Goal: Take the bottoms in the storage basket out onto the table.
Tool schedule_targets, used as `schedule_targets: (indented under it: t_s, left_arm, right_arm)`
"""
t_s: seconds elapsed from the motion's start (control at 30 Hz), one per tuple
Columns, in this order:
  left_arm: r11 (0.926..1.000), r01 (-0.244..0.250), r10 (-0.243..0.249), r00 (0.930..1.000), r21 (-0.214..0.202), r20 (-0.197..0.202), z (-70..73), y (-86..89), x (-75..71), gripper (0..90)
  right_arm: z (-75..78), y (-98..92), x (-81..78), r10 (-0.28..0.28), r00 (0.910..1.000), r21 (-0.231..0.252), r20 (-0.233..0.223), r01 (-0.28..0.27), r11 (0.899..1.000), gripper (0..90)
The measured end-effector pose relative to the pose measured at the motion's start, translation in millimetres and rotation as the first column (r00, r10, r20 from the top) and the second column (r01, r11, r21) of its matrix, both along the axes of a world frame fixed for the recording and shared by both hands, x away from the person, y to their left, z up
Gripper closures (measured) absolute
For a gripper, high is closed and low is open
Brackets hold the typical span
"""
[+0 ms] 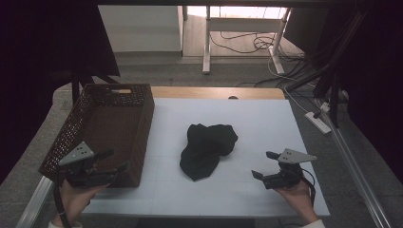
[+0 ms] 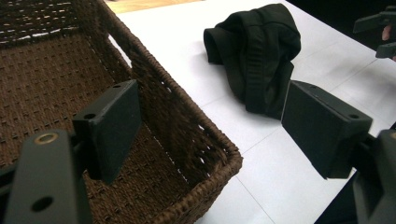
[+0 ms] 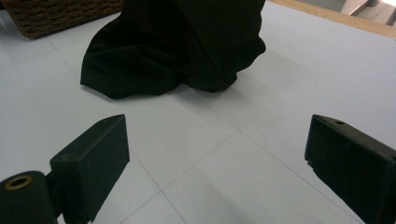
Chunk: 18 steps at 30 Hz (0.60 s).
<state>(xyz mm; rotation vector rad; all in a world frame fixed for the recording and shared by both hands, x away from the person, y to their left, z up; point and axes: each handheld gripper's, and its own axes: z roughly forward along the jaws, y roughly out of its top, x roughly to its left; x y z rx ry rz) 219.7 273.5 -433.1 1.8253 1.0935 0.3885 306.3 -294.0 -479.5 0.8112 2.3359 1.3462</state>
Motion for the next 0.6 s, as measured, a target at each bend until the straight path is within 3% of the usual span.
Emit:
schedule_targets:
  t_s: [0.6]
  left_arm:
    - [0.9999, 0.01, -0.01, 0.9999, -0.009, -0.002, -0.4, -1.1, 0.8, 20.0]
  right_arm:
    - [0.1, 0.9, -0.5, 0.014, 0.9999, 0.002, 0.002, -0.014, 1.0, 6.8]
